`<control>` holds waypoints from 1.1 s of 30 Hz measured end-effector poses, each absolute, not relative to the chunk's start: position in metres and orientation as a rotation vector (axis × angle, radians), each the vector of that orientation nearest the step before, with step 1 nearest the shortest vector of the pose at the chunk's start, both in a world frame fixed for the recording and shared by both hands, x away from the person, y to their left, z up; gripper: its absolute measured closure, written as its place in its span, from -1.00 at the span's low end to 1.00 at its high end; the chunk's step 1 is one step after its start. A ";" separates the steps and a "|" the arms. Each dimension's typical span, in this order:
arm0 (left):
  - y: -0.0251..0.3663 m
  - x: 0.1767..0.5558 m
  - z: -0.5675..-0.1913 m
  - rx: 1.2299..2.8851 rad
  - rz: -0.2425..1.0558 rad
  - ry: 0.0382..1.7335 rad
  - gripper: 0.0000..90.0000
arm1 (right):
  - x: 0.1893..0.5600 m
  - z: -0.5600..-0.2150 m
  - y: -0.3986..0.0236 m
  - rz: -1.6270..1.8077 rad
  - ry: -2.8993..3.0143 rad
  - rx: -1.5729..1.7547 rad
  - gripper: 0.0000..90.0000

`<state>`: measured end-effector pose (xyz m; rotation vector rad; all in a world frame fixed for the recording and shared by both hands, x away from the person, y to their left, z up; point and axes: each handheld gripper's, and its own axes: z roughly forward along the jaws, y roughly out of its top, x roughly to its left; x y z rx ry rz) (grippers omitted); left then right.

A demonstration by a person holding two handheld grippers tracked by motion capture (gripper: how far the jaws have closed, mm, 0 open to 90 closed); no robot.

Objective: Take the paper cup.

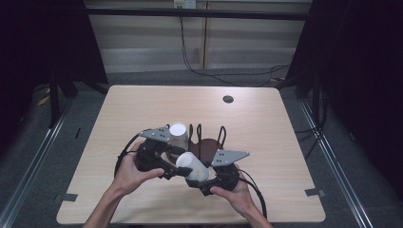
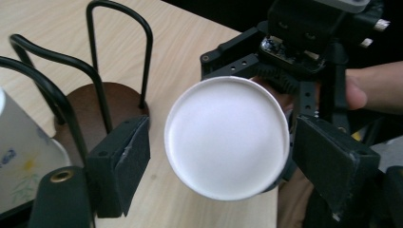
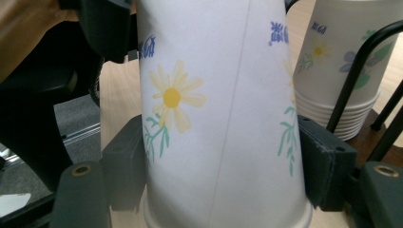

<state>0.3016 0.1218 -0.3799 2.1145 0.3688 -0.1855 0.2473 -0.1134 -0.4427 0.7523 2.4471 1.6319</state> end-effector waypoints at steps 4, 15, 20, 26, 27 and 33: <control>0.123 0.301 -0.378 2.118 -0.174 0.369 -0.60 | 0.246 -0.443 -0.113 1.612 2.463 0.746 -0.37; 0.131 0.302 -0.388 2.175 -0.099 0.407 -0.61 | 0.249 -0.446 -0.118 1.537 2.502 0.780 -0.37; 0.132 0.299 -0.388 2.179 -0.076 0.396 -0.60 | 0.250 -0.447 -0.120 1.500 2.524 0.796 -0.36; 0.131 0.296 -0.393 2.193 -0.063 0.381 -0.58 | 0.252 -0.446 -0.121 1.462 2.551 0.822 -0.37; 0.131 0.297 -0.394 2.200 -0.067 0.380 -0.58 | 0.252 -0.445 -0.122 1.450 2.554 0.836 -0.36; 0.134 0.297 -0.392 2.194 -0.063 0.382 -0.58 | 0.252 -0.445 -0.123 1.420 2.581 0.841 -0.36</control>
